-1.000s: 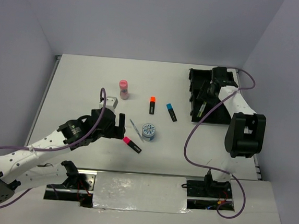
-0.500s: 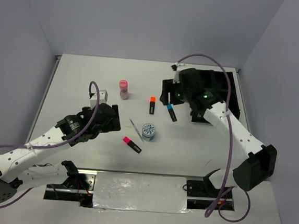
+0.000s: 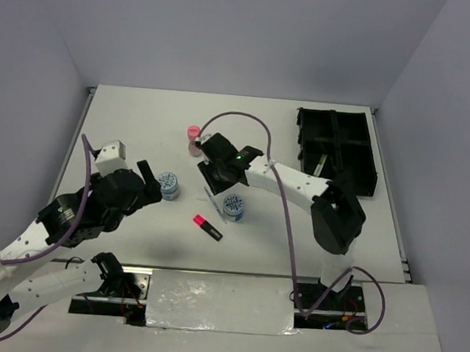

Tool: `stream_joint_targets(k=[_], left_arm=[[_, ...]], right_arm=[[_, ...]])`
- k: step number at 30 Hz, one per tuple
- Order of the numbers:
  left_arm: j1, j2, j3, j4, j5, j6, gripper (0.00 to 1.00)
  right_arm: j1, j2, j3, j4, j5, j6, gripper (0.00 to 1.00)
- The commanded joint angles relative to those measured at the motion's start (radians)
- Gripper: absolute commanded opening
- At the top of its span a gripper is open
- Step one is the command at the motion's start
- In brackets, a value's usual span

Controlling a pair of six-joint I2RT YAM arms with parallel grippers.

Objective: Sort the stationery into containers
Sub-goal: Pick up the pen from the center of the board.

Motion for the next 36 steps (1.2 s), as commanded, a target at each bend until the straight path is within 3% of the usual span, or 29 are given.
stream_joint_targets(k=[1,9,24,30,36], left_arm=[[0.006,-0.014,0.029,-0.036,-0.045,0.049,0.99],[0.007,-0.005,-0.011,-0.004,0.001,0.083,0.99],[0.009,-0.018,-0.04,0.009,0.018,0.086,0.99],[0.009,-0.017,-0.05,0.018,0.029,0.086,0.99],[0.009,-0.009,-0.05,0.035,0.047,0.092,0.99]], right_arm=[[0.024,0.085,0.085,-0.052,0.069,-0.024,0.41],[0.027,0.242,0.163,-0.074,0.068,-0.042,0.41],[0.034,0.354,0.189,-0.083,0.028,-0.048,0.4],[0.031,0.366,0.2,-0.107,0.057,-0.013,0.37],[0.029,0.354,0.188,-0.11,0.056,0.031,0.25]])
